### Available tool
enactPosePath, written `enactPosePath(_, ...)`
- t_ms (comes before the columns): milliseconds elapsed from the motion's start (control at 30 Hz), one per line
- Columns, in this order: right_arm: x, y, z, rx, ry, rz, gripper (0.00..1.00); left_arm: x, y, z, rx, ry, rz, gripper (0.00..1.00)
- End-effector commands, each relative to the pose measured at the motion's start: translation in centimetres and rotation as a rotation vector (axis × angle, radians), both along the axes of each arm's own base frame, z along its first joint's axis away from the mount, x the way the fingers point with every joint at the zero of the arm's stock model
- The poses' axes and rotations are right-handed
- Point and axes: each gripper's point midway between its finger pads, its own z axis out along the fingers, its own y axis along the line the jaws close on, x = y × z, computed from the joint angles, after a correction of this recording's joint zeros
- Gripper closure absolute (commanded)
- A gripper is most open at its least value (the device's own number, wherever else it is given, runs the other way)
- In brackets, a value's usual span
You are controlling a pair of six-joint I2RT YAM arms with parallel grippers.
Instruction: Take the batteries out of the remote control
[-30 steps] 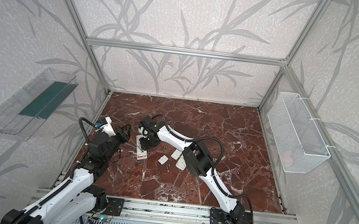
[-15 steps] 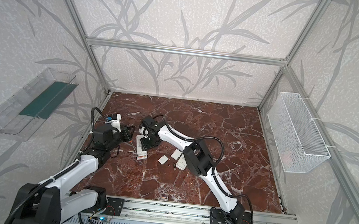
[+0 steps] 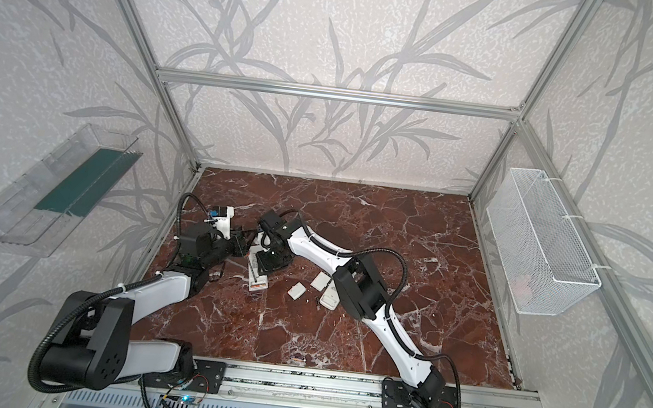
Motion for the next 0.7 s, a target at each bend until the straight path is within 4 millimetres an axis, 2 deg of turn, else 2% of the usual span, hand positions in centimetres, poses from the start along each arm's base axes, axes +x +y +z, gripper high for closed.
enactPosePath(0,-1.2,-2.4,-4.8,-0.137,0.065,0.008,0.65,-0.4,0.4,-0.3,0.043,-0.013,0.001,1.00)
enactPosePath(200,-1.2,-2.4,-5.1,-0.142,0.067,0.010,0.65,-1.3,1.4,-2.6,0.063,0.161,0.057,1.00)
enactPosePath(400,-1.3,-2.6,-5.5,-0.153,0.067,0.010,0.65,-2.0,1.2,-6.1,0.008,0.486,0.044,1.00)
enactPosePath(667,-1.7,-3.2,-6.0,-0.177,0.071,0.011,0.65,-0.3,1.9,-7.0,-0.298,0.504,0.098,1.00)
